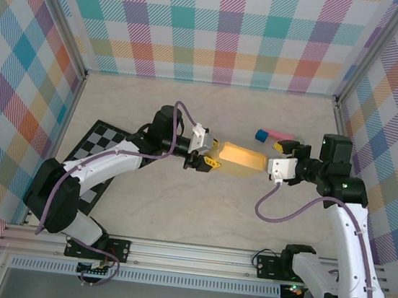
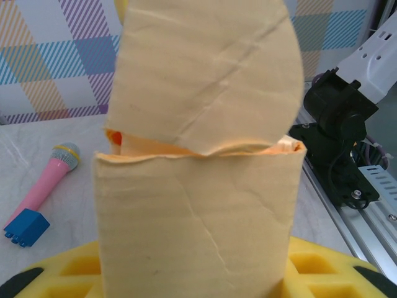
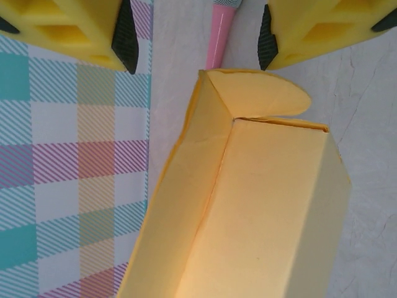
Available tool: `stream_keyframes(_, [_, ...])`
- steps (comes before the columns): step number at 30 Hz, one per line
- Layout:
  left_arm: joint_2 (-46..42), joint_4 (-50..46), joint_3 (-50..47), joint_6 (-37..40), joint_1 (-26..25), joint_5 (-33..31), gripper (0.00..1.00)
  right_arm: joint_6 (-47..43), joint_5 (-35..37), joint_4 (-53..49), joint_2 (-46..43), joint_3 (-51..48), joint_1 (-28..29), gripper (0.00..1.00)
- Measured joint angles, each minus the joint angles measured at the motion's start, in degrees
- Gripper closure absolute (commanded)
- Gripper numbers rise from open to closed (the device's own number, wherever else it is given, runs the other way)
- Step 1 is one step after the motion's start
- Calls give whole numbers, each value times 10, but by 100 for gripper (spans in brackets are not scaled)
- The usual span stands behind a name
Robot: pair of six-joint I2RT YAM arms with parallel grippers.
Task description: Fold the paper box
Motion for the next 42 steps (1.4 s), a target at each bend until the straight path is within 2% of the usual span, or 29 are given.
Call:
stream_keyframes(4, [0, 0, 0, -2, 0, 0, 61, -1, -9, -8, -10, 0, 8, 57])
stream_keyframes(13, [0, 2, 7, -14, 0, 1, 61, -1, -11, -14, -12, -16, 26, 60])
stream_keyframes(21, [0, 1, 7, -24, 0, 5, 62, -1, -8, -12, -11, -16, 30, 73])
stream_keyframes(29, [17, 3, 16, -73, 0, 18, 62, 3, 0, 1, -24, -42, 32, 76])
stream_keyframes(37, [21, 2, 18, -88, 0, 19, 62, 8, 5, 31, -40, -70, 32, 75])
stream_keyframes(40, [22, 2, 20, -89, 0, 19, 62, 16, 5, 38, -44, -76, 33, 62])
stream_keyframes(42, [25, 1, 26, -88, 0, 17, 62, 24, 10, 37, -45, -75, 35, 57])
